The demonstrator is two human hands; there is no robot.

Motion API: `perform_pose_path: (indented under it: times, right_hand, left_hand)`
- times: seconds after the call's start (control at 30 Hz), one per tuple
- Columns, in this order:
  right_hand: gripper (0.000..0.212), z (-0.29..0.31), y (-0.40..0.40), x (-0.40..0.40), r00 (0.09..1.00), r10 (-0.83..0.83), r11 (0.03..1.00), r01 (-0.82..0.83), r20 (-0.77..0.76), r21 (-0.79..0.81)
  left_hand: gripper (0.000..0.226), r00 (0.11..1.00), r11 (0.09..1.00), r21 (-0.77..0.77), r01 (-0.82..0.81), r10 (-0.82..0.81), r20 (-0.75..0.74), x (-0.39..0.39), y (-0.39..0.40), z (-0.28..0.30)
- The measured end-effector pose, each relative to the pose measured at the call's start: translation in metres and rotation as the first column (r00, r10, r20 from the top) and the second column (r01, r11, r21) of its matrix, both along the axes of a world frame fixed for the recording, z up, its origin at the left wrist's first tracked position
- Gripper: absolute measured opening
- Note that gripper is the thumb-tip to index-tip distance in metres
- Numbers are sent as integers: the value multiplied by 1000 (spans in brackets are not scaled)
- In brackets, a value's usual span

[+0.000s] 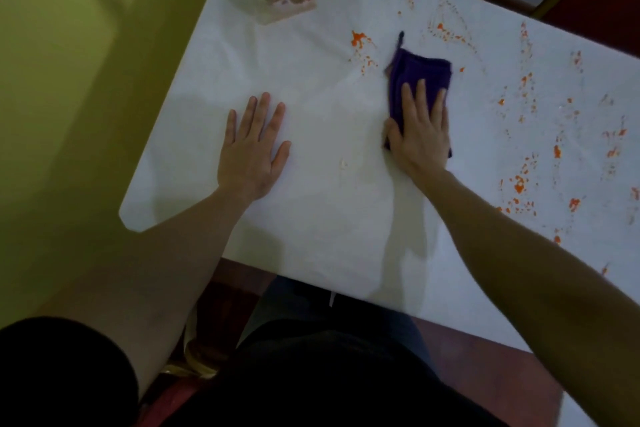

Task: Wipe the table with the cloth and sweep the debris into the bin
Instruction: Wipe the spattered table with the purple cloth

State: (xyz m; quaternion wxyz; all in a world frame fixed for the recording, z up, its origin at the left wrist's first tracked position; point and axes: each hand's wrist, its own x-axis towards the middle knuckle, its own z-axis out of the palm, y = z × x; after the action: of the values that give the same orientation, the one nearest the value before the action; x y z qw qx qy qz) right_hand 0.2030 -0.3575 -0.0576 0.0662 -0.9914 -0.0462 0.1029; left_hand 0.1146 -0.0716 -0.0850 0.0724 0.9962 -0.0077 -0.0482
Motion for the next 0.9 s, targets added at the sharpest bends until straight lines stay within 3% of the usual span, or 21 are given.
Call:
perform_pose_path:
  times: [0.17, 0.23, 0.33, 0.53, 0.77, 0.9]
  right_hand:
    - [61, 1, 41, -73, 979, 204, 978, -205, 21, 45]
    - [59, 1, 26, -103, 963, 268, 962, -268, 19, 44]
    - [60, 3, -19, -128, 971, 237, 971, -237, 2, 19]
    - [61, 9, -65, -142, 984, 175, 983, -173, -21, 55]
    - [55, 2, -7, -155, 907, 420, 903, -420, 24, 92]
    - [55, -3, 36, -102, 906, 421, 904, -422, 32, 72]
  left_hand:
    - [64, 1000, 1000, 3, 2, -2, 11, 0, 0, -1]
    - [64, 1000, 1000, 7, 2, -2, 17, 0, 0, -2]
    - [64, 1000, 1000, -4, 4, -4, 20, 1, 1, -3]
    - [64, 1000, 1000, 5, 5, -5, 9, 1, 0, -2]
    - [65, 1000, 1000, 5, 4, -4, 16, 1, -1, -1]
    - [65, 1000, 1000, 1, -1, 1, 13, 1, -1, 0]
